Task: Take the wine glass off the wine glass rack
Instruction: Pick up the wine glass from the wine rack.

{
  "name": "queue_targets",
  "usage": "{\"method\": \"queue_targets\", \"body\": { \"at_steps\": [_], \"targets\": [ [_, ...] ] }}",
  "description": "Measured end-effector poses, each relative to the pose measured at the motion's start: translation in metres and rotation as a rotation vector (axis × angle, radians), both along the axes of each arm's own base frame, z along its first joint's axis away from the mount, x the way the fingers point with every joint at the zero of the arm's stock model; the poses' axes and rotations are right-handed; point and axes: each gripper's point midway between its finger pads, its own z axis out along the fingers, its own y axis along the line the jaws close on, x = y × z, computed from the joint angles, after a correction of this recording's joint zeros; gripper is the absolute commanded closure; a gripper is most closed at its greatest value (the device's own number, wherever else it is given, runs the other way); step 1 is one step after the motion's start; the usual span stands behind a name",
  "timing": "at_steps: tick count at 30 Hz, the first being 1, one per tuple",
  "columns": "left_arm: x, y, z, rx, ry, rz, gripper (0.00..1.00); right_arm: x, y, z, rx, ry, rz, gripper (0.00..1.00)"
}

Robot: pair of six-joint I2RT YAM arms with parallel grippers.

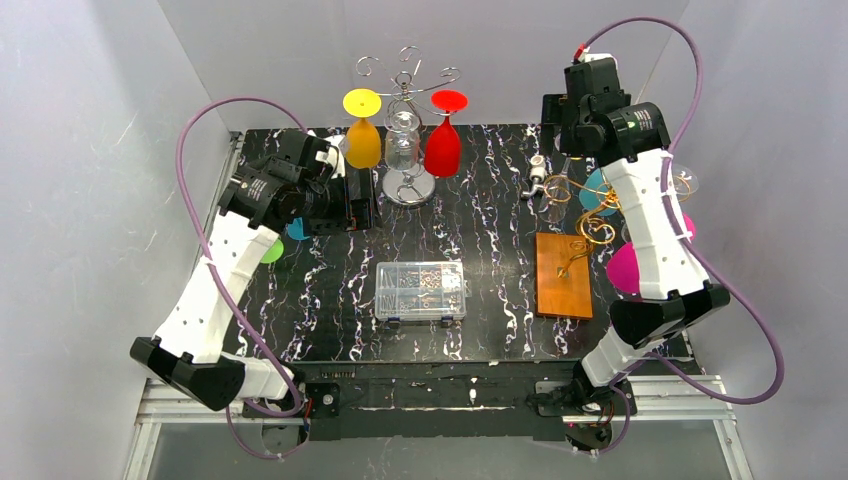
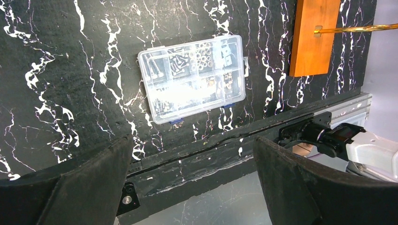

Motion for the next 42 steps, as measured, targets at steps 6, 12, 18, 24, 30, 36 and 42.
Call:
{"method": "queue_targets", "body": {
  "at_steps": [6, 12, 18, 24, 30, 36, 42],
  "targets": [
    [0.001, -0.001, -0.002, 0.000, 0.007, 0.003, 0.02, 0.001, 0.003, -0.003, 0.008, 0.006, 0.009, 0.02],
    [0.001, -0.001, -0.002, 0.000, 0.007, 0.003, 0.02, 0.003, 0.001, -0.007, 0.014, 0.014, 0.007, 0.14],
    [0.000, -0.002, -0.001, -0.001, 0.008, -0.001, 0.02, 0.005, 0.003, -0.007, 0.026, 0.009, 0.013, 0.26],
    [0.001, -0.003, -0.001, -0.005, 0.004, 0.002, 0.02, 0.005, 0.003, -0.007, 0.028, 0.009, 0.015, 0.37],
    [0.003, -0.004, 0.000, -0.010, -0.001, 0.002, 0.02, 0.004, 0.004, -0.005, 0.030, 0.010, 0.017, 0.44],
    [0.002, -0.006, -0.002, -0.008, 0.002, -0.003, 0.02, 0.006, 0.006, 0.002, 0.043, 0.000, 0.023, 0.47],
    [0.001, -0.006, -0.004, -0.006, 0.006, -0.003, 0.02, 0.006, 0.007, 0.006, 0.050, -0.010, 0.026, 0.48]
  ]
}}
